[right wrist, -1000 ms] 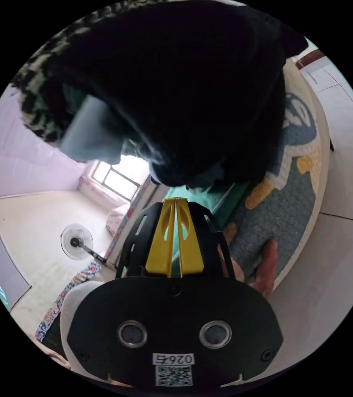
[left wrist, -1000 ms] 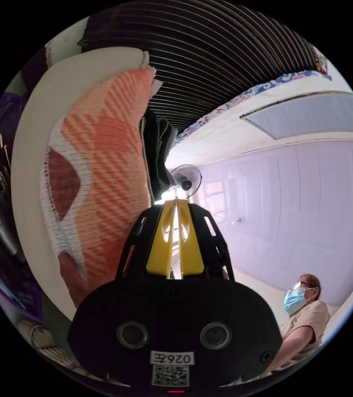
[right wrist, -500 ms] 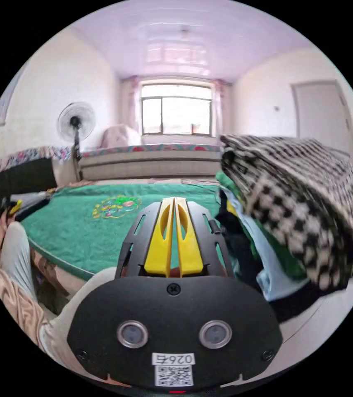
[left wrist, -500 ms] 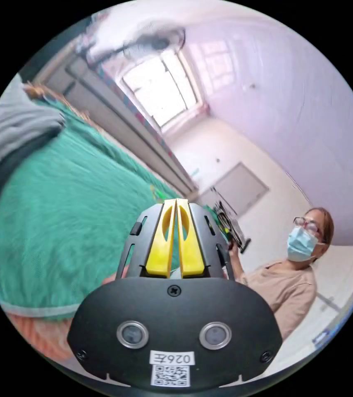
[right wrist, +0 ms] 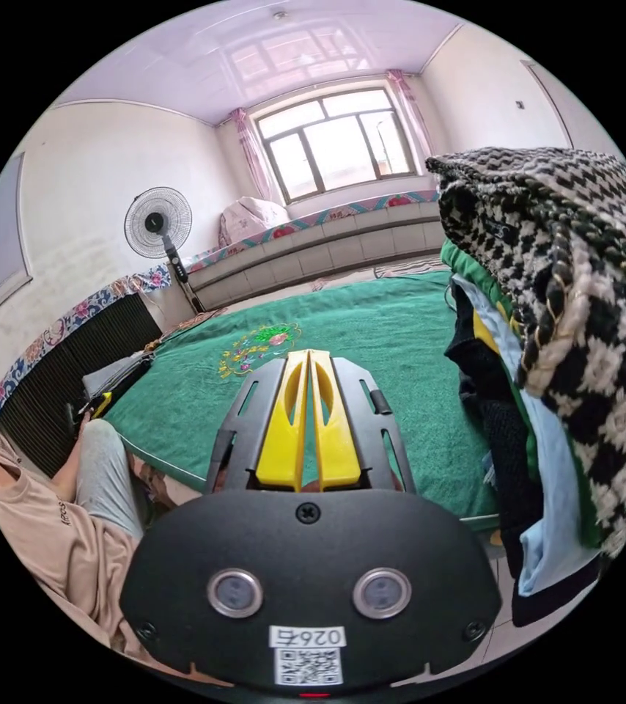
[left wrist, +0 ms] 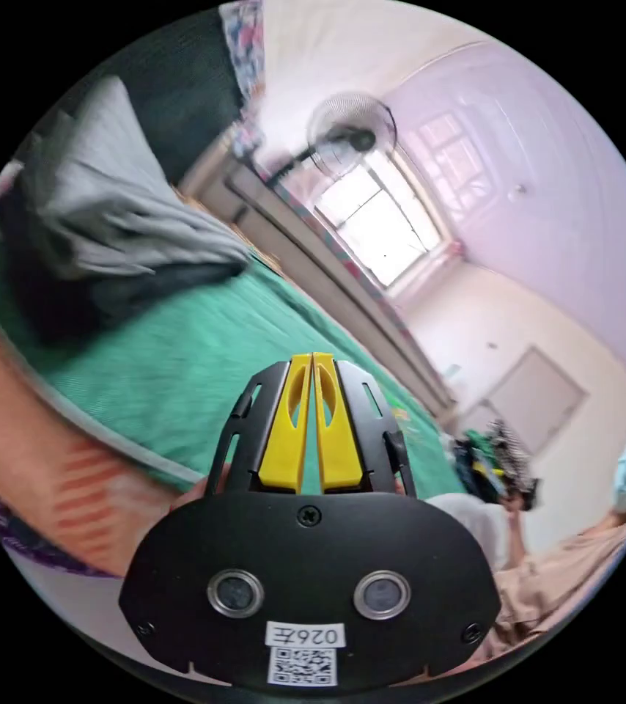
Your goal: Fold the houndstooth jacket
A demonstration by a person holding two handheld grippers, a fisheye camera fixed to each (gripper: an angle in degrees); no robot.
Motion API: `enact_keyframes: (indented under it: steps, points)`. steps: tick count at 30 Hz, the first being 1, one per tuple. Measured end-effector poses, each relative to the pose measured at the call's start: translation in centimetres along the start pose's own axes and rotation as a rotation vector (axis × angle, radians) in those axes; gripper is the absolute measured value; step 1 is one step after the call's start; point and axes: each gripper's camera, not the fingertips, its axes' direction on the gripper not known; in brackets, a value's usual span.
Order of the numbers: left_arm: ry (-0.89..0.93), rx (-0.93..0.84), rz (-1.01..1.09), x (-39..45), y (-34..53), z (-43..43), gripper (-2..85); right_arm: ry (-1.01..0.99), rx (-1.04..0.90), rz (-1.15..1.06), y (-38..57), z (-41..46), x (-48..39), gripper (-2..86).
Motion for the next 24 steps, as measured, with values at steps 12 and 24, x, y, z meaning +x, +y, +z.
enact_keyframes:
  steps: [12,24]
  points:
    - [0.234,-0.210,0.486,24.0,-10.5,9.3,-1.0,0.311,0.167,-0.052,-4.5,-15.0,-5.4,-0.8]
    - [0.868,-0.713,0.804,71.9,-5.3,45.6,8.9,0.851,0.136,-0.009,-12.9,-31.7,1.5,7.6]
